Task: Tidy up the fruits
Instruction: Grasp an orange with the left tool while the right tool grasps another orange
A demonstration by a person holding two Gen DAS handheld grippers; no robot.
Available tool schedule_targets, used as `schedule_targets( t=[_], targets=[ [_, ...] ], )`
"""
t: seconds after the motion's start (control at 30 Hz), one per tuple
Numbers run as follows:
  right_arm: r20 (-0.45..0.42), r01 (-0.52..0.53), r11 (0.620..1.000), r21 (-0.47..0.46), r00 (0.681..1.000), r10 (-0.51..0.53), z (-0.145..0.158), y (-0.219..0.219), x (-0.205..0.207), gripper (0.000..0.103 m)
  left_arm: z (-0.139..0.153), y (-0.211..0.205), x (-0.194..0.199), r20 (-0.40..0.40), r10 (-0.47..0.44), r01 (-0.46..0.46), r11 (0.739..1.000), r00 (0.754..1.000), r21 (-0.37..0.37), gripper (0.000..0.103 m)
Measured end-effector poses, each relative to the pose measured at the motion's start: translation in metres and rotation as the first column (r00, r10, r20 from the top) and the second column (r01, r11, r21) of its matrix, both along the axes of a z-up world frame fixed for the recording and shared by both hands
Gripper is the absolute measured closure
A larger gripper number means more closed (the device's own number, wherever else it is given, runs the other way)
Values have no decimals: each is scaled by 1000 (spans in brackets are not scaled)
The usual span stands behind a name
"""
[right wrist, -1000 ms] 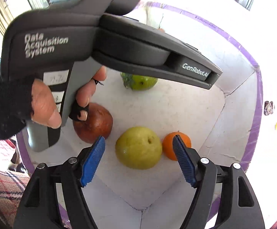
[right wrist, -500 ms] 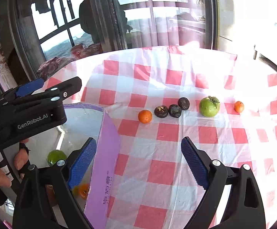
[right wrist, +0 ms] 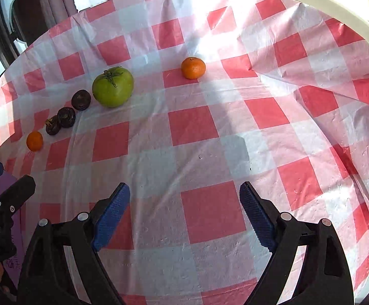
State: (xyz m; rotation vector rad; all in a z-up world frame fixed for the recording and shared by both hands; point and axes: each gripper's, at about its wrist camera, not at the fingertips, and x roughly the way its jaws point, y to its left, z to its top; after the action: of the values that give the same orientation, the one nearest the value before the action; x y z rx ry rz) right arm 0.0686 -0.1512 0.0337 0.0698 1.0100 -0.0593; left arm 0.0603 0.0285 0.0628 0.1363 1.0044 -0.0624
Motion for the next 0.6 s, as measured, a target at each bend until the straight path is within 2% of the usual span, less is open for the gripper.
schedule_targets(
  t=[0.1, 0.23, 0.43, 0.5, 0.57, 0.6],
  targets=[
    [15, -1, 1000, 1, 1000, 1, -9, -13, 30, 21, -23, 5, 14, -24, 48, -47, 998, 999, 41, 2],
    [41, -32, 999, -15, 999, 33, -16, -20, 74, 24, -40, 19, 34, -8, 131, -130, 987, 991, 92, 2],
    [75, -95, 995, -25, 992, 97, -21, -23, 135, 29, -55, 48, 65, 2, 272, -272, 961, 962, 57, 3],
    [81, -116, 993, -22, 990, 118, -22, -22, 151, 32, -57, 57, 73, 8, 309, -309, 951, 951, 28, 9],
    [92, -133, 991, -23, 987, 134, -22, -21, 164, 33, -58, 65, 79, 17, 350, -350, 937, 937, 19, 9],
    [99, -140, 990, -21, 985, 141, -22, -20, 169, 38, -58, 69, 82, 22, 368, -368, 930, 930, 17, 11]
  ],
)
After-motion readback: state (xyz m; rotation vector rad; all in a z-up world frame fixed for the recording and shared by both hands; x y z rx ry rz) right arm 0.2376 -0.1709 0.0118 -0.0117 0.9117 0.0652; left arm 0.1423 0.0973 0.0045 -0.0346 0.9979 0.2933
